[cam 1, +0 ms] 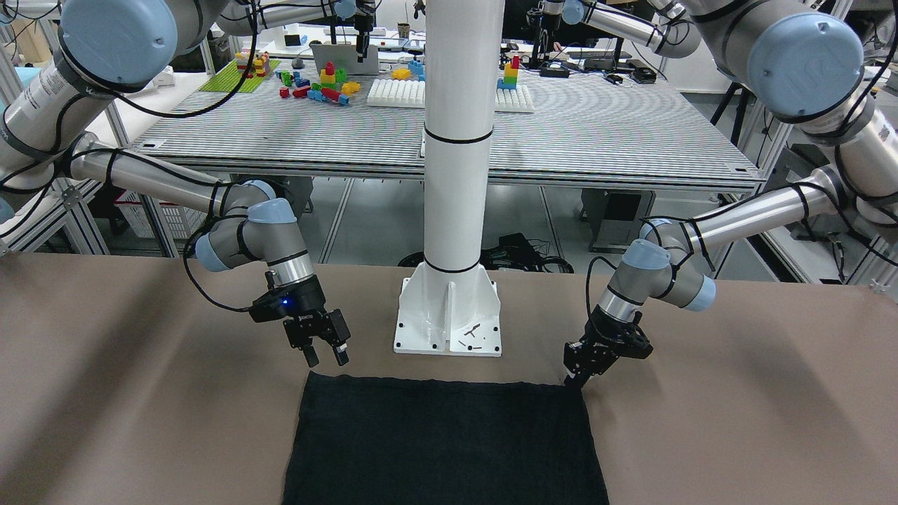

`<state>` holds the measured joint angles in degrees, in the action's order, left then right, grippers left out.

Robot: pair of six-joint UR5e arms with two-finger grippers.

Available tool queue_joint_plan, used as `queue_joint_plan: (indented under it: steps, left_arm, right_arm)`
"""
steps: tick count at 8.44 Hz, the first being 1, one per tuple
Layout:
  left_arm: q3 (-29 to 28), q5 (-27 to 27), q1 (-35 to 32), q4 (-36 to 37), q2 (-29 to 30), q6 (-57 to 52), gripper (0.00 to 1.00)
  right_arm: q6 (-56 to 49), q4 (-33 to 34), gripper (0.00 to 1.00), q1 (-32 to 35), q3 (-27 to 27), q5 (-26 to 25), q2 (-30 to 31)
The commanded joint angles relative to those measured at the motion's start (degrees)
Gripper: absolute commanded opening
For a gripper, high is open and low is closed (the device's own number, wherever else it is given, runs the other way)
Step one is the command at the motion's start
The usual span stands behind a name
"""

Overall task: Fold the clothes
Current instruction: 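Lower both grippers and grasp the two hem corners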

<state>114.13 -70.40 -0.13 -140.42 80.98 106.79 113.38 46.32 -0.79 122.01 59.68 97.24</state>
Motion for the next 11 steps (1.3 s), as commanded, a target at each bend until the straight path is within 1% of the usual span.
queue_joint_plan:
  steps: [1, 4, 6, 7, 8, 9, 10, 11]
  left_arm:
    - [0.2, -0.1, -0.9, 0.0, 0.1, -0.5, 0.00]
    - [1.9, -0.3, -2.3, 0.0, 0.0, -1.5, 0.00]
    - [1.8, -0.3, -2.3, 0.1, 0.1, -1.6, 0.00]
    - [1.8, -0.2, -2.3, 0.1, 0.1, -1.6, 0.00]
    - [1.8, -0.2, -2.3, 0.1, 0.1, -1.6, 0.00]
    - [1.7, -0.1, -2.3, 0.1, 0.1, -1.6, 0.00]
    - [1.6, -0.1, -2.3, 0.1, 0.1, -1.6, 0.00]
    - [1.7, -0.1, -2.2, 0.1, 0.1, -1.6, 0.00]
  right_arm:
    - [0.0, 0.0, 0.94, 0.0, 0.0, 0.0, 0.0]
    - [-0.2, 0.1, 0.94, 0.1, 0.0, 0.1, 0.5]
    - [-0.4, 0.7, 0.93, 0.1, 0.0, 0.6, 3.6]
    - [-0.4, 1.0, 0.92, 0.0, -0.9, 1.2, 4.4]
    - [-0.2, 1.0, 0.90, -0.3, -3.7, 1.3, 4.2]
    - [0.0, 1.0, 0.85, -0.7, -5.5, 1.0, 3.8]
    - [0.6, 1.0, 0.74, -1.1, -5.6, 0.7, 3.7]
    - [2.9, 1.0, 0.61, -1.7, -5.6, -0.1, 3.1]
